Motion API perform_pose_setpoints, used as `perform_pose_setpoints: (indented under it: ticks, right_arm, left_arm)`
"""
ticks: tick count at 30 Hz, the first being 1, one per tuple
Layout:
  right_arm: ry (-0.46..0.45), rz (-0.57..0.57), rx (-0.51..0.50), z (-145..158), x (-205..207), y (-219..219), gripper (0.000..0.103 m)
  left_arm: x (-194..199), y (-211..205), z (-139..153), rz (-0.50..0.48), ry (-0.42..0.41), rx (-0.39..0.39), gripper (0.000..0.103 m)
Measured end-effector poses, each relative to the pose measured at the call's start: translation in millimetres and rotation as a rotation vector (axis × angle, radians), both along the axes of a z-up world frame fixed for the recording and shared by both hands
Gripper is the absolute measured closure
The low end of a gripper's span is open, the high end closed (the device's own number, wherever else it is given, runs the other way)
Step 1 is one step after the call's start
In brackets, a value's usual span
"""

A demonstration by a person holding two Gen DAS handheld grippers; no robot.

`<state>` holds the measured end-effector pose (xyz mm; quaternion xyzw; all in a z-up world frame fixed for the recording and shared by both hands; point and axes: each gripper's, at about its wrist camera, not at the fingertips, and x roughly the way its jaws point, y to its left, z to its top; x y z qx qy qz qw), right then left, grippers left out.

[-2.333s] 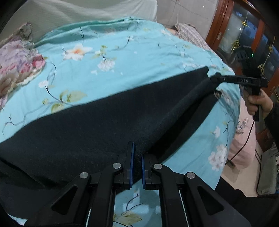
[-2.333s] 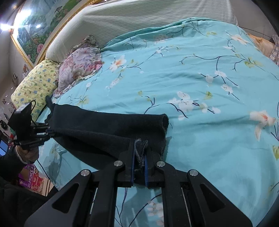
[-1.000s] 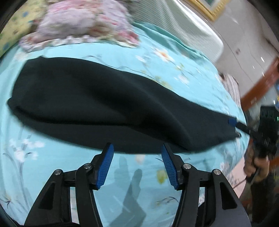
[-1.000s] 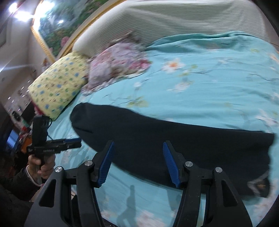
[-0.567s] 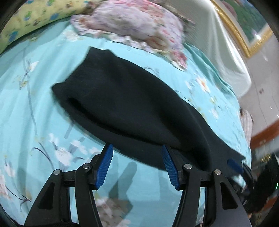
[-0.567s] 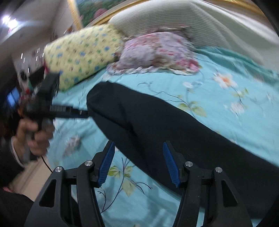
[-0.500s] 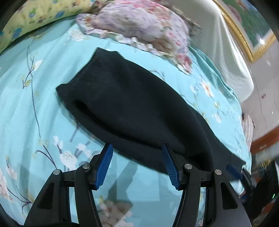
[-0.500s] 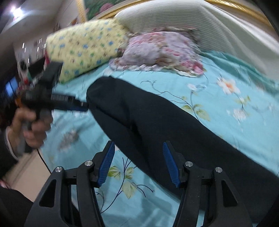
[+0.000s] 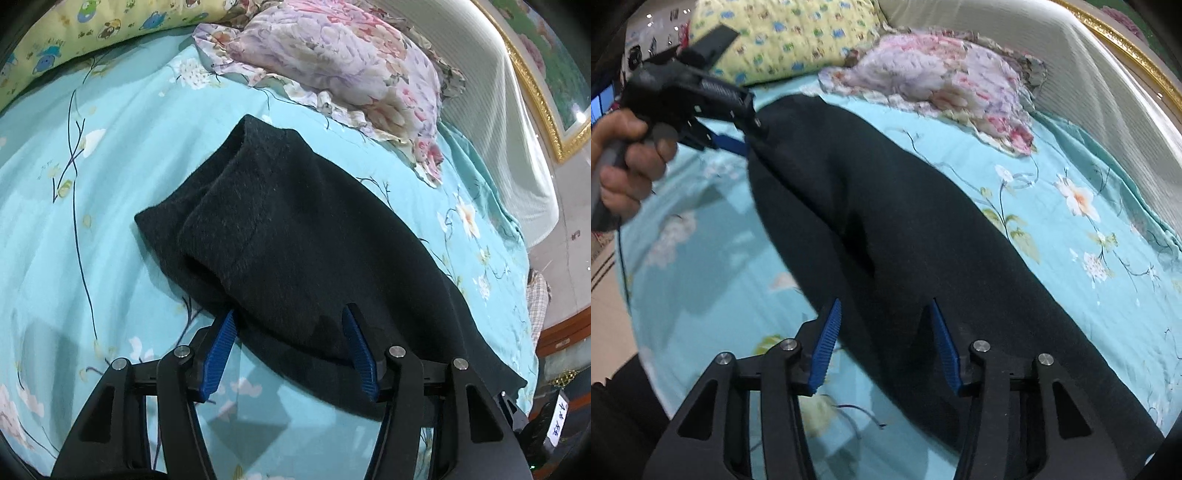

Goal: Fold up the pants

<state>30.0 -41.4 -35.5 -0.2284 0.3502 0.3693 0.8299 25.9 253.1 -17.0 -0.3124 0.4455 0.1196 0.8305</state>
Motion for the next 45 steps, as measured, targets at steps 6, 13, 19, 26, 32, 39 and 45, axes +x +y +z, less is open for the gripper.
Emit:
perform_pose_setpoints:
  ticks: [6, 13, 19, 26, 32, 39, 45]
  right_arm:
    - [0.042, -0.030, 0.014, -10.3, 12.1, -6.0, 0.062]
    - [0.049, -0.029, 0.023, -8.9, 13.8, -6.6, 0.064]
    - [0.052, -0.029, 0.027, -9.2, 13.7, -5.8, 0.064]
    - [0.060, -0.034, 0.025, -11.1, 18.6, -0.2, 0.064]
    - [0.078, -0.044, 0.035, -9.5, 24.9, -2.3, 0.082]
    - [0.153, -0.066, 0.152, 14.6, 34.5, -21.3, 0.090]
    - [0.165, -0.014, 0.219, 35.0, 30.3, -29.0, 0.090]
  left_arm:
    - [-3.4, 1.8, -0.7, -0.003, 0.022, 0.041, 0.067]
    - [-36.8, 9.2, 12.8, 0.040, 0.002, 0.072, 0.052]
    - [-29.2, 13.1, 17.3, 0.037, -0.014, 0.080, 0.050]
    - [-5.7, 16.5, 2.1, 0.034, 0.017, 0.073, 0.069]
    - [-5.9, 15.4, 14.1, 0.011, -0.028, 0.105, 0.092]
    - [-16.3, 12.4, 53.2, -0.047, -0.121, 0.159, 0.094]
    - [-20.7, 22.9, 56.1, -0.090, -0.123, 0.164, 0.094]
